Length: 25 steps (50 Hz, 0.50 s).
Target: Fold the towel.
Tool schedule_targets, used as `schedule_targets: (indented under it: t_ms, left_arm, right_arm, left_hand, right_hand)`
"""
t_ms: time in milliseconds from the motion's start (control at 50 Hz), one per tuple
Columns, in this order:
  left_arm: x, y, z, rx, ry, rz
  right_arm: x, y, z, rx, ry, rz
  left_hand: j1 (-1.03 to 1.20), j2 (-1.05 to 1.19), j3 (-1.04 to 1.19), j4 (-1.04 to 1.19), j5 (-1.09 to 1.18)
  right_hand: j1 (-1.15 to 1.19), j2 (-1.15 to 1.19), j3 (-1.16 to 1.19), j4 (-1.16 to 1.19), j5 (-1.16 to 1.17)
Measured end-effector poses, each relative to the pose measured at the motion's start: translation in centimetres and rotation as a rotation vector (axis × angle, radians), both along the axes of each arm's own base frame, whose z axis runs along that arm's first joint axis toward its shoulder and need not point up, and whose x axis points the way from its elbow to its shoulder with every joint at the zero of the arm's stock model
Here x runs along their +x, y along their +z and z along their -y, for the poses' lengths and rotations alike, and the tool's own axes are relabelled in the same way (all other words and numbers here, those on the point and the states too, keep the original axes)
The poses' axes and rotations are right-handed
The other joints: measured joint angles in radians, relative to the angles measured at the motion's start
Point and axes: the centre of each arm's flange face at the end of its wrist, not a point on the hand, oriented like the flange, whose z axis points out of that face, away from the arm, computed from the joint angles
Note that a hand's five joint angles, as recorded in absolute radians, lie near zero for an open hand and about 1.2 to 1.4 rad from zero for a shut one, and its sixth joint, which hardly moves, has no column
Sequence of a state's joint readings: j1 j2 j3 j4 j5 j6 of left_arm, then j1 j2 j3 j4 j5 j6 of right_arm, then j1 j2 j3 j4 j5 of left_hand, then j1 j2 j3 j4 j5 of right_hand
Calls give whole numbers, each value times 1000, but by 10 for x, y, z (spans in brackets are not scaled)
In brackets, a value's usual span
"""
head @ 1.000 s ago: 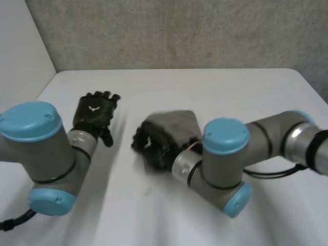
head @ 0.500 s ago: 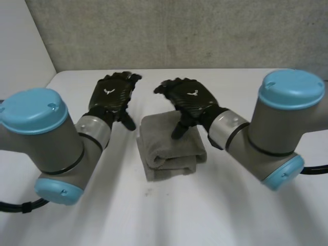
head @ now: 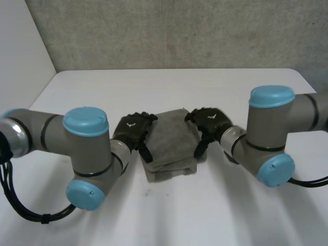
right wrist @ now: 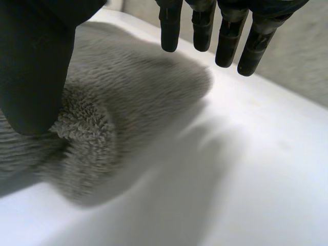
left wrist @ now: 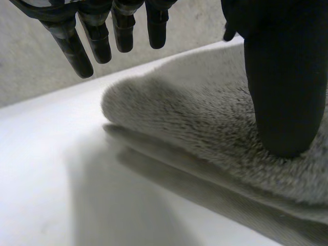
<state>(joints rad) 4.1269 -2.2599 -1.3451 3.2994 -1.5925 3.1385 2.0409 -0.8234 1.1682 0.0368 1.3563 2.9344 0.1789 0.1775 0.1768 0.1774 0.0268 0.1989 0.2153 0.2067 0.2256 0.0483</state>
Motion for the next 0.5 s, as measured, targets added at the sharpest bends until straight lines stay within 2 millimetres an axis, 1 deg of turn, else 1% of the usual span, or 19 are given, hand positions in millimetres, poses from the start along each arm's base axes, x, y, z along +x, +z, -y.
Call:
schedule_targets:
  t_ms: [80, 100, 120, 160, 180, 200, 220, 240, 260, 280, 300, 320, 340, 360, 400, 420, 440, 480, 500]
  left_arm:
    - [3, 26, -1, -63, 4, 5]
    - [4, 36, -1, -86, 6, 2]
    - [6, 51, -1, -121, 9, -8]
    - [9, 71, -1, -167, 16, -26]
    - [13, 88, -2, -203, 23, -43]
    - [15, 99, -2, -225, 29, -55]
    - [15, 99, -2, -225, 29, -55]
    - [20, 117, -2, -261, 40, -74]
    - [26, 135, -3, -295, 54, -93]
    - [29, 142, -3, -308, 59, -100]
    - [33, 152, -4, -324, 68, -110]
    - [39, 167, -4, -346, 82, -122]
    - [43, 174, -5, -354, 88, -126]
    - [49, 187, -6, -368, 104, -132]
    - [61, 205, -7, -381, 130, -136]
    - [61, 205, -7, -381, 130, -136]
    - [73, 221, -9, -386, 158, -134]
    - [73, 221, -9, -386, 158, -134]
    - [85, 233, -10, -382, 189, -129]
  right_arm:
    - [-13, 27, 10, -70, -62, 10]
    - [-16, 34, 11, -82, -75, 20]
    - [-23, 51, 15, -109, -105, 50]
    - [-30, 68, 19, -132, -134, 86]
    - [-36, 82, 21, -151, -159, 121]
    - [-41, 93, 23, -164, -175, 146]
    - [-41, 93, 23, -164, -175, 146]
    - [-46, 105, 24, -181, -194, 175]
    - [-56, 125, 26, -208, -224, 223]
    - [-58, 130, 26, -216, -232, 236]
    - [-63, 140, 26, -230, -247, 258]
    - [-71, 153, 27, -252, -269, 284]
    - [-74, 158, 27, -261, -278, 293]
    - [-80, 168, 26, -281, -298, 309]
    - [-89, 182, 24, -308, -327, 323]
    - [-89, 182, 24, -308, -327, 323]
    - [-96, 193, 21, -329, -353, 329]
    - [-96, 193, 21, -329, -353, 329]
    - [-99, 198, 19, -337, -364, 329]
  left_hand:
    - [0, -1, -1, -1, 0]
    - [0, -1, -1, -1, 0]
    - [0, -1, -1, -1, 0]
    - [-1, -2, -1, -2, 0]
    - [-4, -2, -2, -3, 0]
    - [-4, -2, -2, -3, 0]
    - [-4, -2, -2, -3, 0]
    - [-4, -4, -4, -3, 0]
    - [-4, -4, -4, -4, 0]
    - [-4, -4, -4, -4, 0]
    - [-4, -4, -4, -4, 0]
    - [-4, -4, -4, -4, 0]
    - [-4, -4, -4, -4, 0]
    - [-5, -5, -4, -4, 0]
    - [-8, -8, -7, -7, 0]
    - [-8, -8, -7, -7, 0]
    - [-9, -9, -10, -8, 0]
    - [-9, -9, -10, -8, 0]
    - [-9, -10, -10, -9, 0]
  right_hand:
    - [0, 0, 0, 0, -2]
    - [0, 0, 0, 0, -3]
    - [0, 0, 0, 0, -3]
    - [0, 0, 0, 0, -3]
    - [0, 0, 0, 0, -3]
    - [0, 0, 0, 0, -3]
    - [0, 0, 0, 0, -3]
    - [0, 0, 0, 0, -3]
    - [0, 0, 0, 0, -3]
    - [0, 0, 0, 0, -3]
    - [0, 0, 0, 0, -3]
    - [0, 0, 0, 0, -3]
    - [0, 0, 0, 0, -3]
    - [0, 0, 0, 0, -3]
    - [0, 0, 0, 0, -3]
    - [0, 0, 0, 0, -3]
    - [0, 0, 0, 0, -3]
    - [0, 0, 0, 0, -3]
    - [0, 0, 0, 0, -3]
